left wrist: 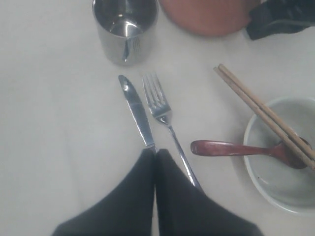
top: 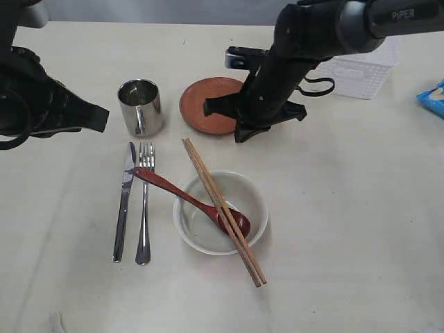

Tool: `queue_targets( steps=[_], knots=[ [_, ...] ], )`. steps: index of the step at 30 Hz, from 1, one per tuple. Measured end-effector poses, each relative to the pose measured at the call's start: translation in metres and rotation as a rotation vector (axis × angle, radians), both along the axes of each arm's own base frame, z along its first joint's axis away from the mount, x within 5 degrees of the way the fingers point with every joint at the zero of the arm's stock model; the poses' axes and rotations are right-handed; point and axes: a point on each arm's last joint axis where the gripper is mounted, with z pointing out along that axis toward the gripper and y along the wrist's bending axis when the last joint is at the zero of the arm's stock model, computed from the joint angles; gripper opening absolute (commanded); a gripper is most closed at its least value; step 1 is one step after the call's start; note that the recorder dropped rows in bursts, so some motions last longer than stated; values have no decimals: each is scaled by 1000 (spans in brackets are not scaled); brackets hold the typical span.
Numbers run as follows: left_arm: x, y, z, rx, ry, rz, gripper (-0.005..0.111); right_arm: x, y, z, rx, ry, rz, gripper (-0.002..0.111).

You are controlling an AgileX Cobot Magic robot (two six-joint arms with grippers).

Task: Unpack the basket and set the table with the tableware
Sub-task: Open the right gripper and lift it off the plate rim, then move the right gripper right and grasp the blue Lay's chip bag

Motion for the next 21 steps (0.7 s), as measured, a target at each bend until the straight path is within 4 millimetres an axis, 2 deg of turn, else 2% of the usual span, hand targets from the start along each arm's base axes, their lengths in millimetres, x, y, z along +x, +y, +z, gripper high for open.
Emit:
queue_targets(
  steps=[3,7,8,11,14,18,21],
  knots=[
    [0,0,0,-3,2,1,0,4,-13,15,0,-11,-17,-1],
    [0,0,0,-3,2,1,0,11,-41,66,38,-101,-63,-1],
    [0,0,0,-3,2,1,0,13,-53,80,39,-136,-84,-1],
    [0,0,0,-3,2,1,0,19,-100,116,29,-213,-183,-1],
    [0,0,0,-3,2,1,0,22,-158,136,9,-243,-320,-1],
    [0,0,0,-3,2,1,0,21,-237,139,-19,-224,-524,0],
    [0,0,0,-3,2,1,0,16,-283,134,-29,-191,-648,0]
  ],
)
